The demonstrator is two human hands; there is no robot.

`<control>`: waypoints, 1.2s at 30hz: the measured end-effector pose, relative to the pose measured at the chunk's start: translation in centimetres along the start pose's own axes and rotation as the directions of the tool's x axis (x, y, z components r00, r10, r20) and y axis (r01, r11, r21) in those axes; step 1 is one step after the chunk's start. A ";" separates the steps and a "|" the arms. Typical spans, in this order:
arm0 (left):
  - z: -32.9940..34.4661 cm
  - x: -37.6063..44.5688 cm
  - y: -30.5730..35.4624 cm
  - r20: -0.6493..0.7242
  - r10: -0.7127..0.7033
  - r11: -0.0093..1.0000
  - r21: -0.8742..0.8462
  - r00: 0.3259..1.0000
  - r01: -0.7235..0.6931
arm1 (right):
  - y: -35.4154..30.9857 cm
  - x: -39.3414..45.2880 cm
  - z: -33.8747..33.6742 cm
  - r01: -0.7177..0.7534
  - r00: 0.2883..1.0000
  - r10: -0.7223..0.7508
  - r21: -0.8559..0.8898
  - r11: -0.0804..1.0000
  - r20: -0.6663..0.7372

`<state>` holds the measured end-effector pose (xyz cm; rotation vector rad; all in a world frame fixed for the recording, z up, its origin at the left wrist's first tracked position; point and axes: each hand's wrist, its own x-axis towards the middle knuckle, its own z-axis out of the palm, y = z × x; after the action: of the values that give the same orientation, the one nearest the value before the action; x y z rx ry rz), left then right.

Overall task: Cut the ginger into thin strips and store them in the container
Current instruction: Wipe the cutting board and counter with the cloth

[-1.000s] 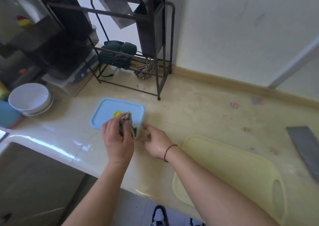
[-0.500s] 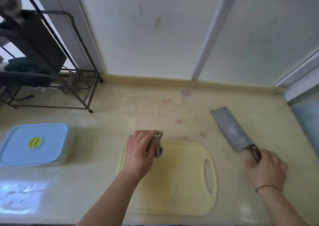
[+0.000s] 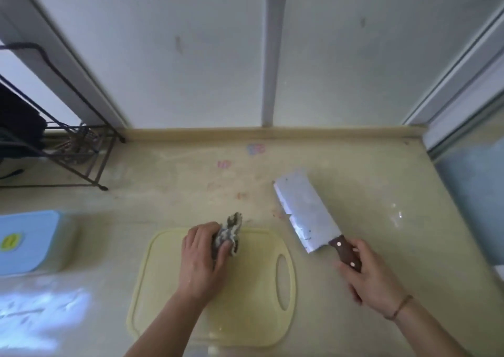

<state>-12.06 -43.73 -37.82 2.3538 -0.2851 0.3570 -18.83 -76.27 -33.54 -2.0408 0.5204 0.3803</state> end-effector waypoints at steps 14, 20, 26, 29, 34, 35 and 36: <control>-5.9 -7.2 3.5 0.147 0.364 0.915 0.126 0.920 -0.383 | -4.9 -4.4 10.2 0.151 0.782 -0.186 0.108 0.983 0.595; -12.3 -12.0 0.0 0.076 0.186 0.954 0.225 0.980 -0.199 | -9.9 -6.2 16.9 0.335 0.619 -0.302 0.104 0.936 0.725; -20.2 -18.5 -5.0 -0.124 0.044 0.949 0.317 0.991 -0.002 | -15.4 -10.5 26.5 0.504 0.461 -0.336 0.069 0.861 0.821; -24.8 -22.7 -7.7 -0.208 -0.035 0.933 0.344 0.977 0.106 | -17.7 -13.5 32.4 0.512 0.388 -0.298 0.065 0.856 0.872; -30.1 -31.5 -11.8 -0.345 -0.191 0.850 0.411 0.919 0.330 | -20.3 -18.8 43.2 0.563 0.263 -0.214 0.030 0.826 0.941; -30.7 -33.2 -12.5 -0.400 -0.239 0.827 0.394 0.885 0.402 | -20.4 -19.6 45.5 0.578 0.253 -0.167 -0.010 0.816 0.953; -31.1 -34.7 -13.4 -0.455 -0.293 0.803 0.361 0.841 0.475 | -20.4 -20.4 47.8 0.611 0.242 -0.128 -0.048 0.790 0.962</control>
<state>-45.89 -9.03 -36.16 2.6483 0.5350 0.7260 -28.72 -21.36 -32.46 -1.8201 -0.9006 1.3506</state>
